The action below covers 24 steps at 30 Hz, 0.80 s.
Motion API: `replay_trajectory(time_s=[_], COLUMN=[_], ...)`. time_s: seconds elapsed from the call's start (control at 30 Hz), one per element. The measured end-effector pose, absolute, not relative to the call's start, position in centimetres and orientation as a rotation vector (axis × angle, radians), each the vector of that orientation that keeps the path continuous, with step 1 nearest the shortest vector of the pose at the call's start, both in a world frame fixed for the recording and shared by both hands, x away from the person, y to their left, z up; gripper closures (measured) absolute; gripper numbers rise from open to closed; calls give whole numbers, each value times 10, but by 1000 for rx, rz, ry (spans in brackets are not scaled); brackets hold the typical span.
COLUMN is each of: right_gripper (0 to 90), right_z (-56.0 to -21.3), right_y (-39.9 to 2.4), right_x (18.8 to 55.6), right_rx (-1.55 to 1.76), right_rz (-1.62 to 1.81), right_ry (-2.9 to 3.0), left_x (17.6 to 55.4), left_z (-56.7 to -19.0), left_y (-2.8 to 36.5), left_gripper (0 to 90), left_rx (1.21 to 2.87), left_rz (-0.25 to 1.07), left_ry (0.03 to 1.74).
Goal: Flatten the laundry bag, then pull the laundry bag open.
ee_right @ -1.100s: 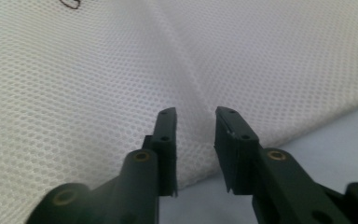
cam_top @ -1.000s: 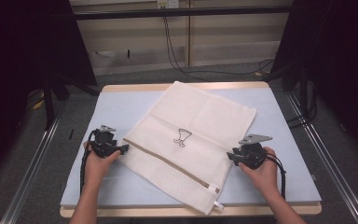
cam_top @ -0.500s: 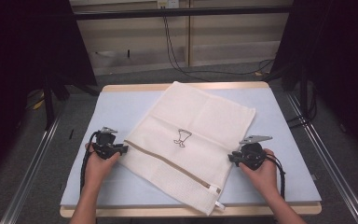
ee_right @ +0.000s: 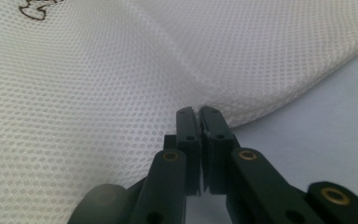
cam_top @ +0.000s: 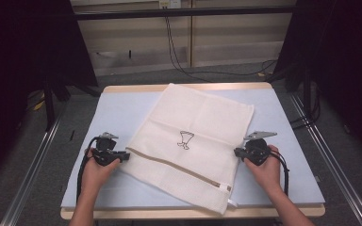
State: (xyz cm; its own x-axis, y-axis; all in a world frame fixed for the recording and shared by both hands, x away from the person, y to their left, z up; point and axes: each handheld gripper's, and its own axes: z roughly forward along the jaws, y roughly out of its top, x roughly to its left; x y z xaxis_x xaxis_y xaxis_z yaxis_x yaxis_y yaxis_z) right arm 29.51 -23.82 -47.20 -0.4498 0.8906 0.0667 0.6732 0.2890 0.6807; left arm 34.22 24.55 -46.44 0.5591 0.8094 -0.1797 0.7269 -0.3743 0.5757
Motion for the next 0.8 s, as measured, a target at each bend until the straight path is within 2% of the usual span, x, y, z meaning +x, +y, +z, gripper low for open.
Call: replay_trajectory(time_s=[0.43, 0.47, 0.5, 0.57, 0.63, 0.67, 0.7, 0.77, 0.8], right_gripper=[868, 867, 867, 857, 790, 753, 753, 662, 662], right_z=[-475, -475, -475, -476, -475, -475, -475, -474, -474], right_y=[-247, -247, -247, -246, -245, -245, -245, -244, -244], right_x=[315, 318, 318, 320, 317, 316, 316, 311, 311], right_rx=[1407, 1387, 1387, 1386, 1381, 1384, 1384, 1378, 1378], right_rz=[914, 900, 900, 894, 893, 904, 904, 898, 898], right_ry=[2223, 2227, 2227, 2229, 2221, 2219, 2219, 2211, 2211], left_x=[316, 316, 317, 318, 325, 325, 328, 338, 342], left_z=[-463, -462, -460, -455, -448, -448, -447, -449, -451], left_y=[243, 243, 243, 245, 248, 248, 248, 246, 243], left_gripper=[786, 747, 747, 657, 595, 593, 593, 555, 555], left_rx=[2167, 2180, 2187, 2163, 2102, 2102, 2114, 2119, 2119], left_rz=[81, 76, 83, 118, 171, 171, 206, 214, 219], left_ry=[1196, 1181, 1176, 1171, 1171, 1171, 1173, 1173, 1176])
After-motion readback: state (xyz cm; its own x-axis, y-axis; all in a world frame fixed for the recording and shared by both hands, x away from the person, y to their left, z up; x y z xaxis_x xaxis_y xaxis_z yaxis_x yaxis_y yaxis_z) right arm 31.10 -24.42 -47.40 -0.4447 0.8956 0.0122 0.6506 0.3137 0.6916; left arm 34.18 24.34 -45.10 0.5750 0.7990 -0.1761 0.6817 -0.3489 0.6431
